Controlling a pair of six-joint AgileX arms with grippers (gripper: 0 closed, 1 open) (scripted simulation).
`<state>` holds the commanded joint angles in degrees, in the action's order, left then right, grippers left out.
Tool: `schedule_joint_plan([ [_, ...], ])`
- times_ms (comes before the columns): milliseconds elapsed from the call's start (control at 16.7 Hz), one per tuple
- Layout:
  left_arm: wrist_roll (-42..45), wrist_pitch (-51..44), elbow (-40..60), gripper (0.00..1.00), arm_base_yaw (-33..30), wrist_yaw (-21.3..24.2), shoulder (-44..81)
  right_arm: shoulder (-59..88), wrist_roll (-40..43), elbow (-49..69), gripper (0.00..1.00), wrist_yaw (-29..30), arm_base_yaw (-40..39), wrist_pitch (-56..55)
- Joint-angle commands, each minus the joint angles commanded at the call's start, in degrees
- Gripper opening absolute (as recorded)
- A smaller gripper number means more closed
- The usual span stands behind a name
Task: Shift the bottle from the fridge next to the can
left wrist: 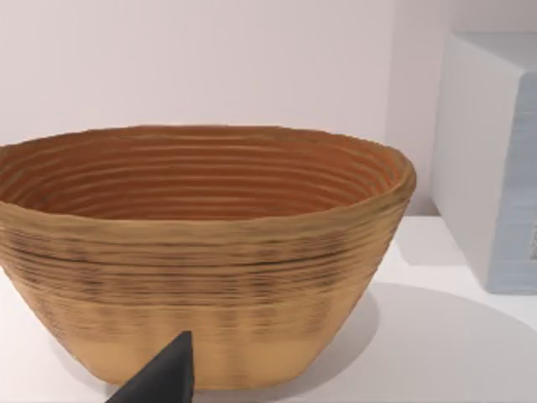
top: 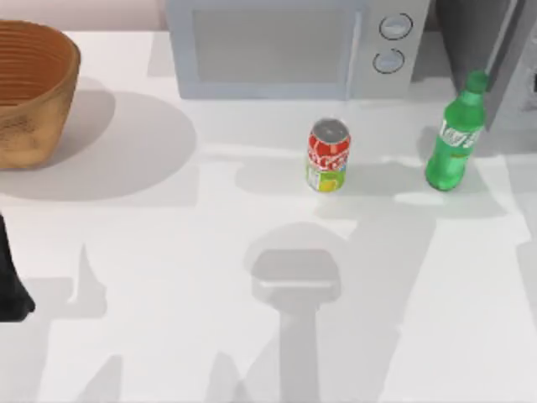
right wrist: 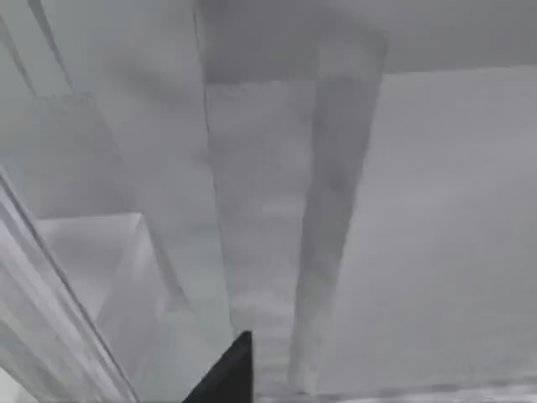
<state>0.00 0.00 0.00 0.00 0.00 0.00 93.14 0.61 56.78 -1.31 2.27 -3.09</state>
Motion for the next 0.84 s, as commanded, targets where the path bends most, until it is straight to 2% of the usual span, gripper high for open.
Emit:
schedule_joint_plan([
  [180, 0.0, 0.0, 0.0, 1.0, 0.0, 0.0, 0.0, 3.7, -0.1, 3.8, 1.0, 0.0, 0.0, 0.9],
  [600, 0.0, 0.0, 0.0, 1.0, 0.0, 0.0, 0.0, 16.6, -0.1, 21.6, 1.0, 0.3, -0.1, 4.1],
  [840, 0.0, 0.0, 0.0, 1.0, 0.0, 0.0, 0.0, 20.5, -0.2, 25.7, 1.0, 0.4, -0.1, 5.2],
])
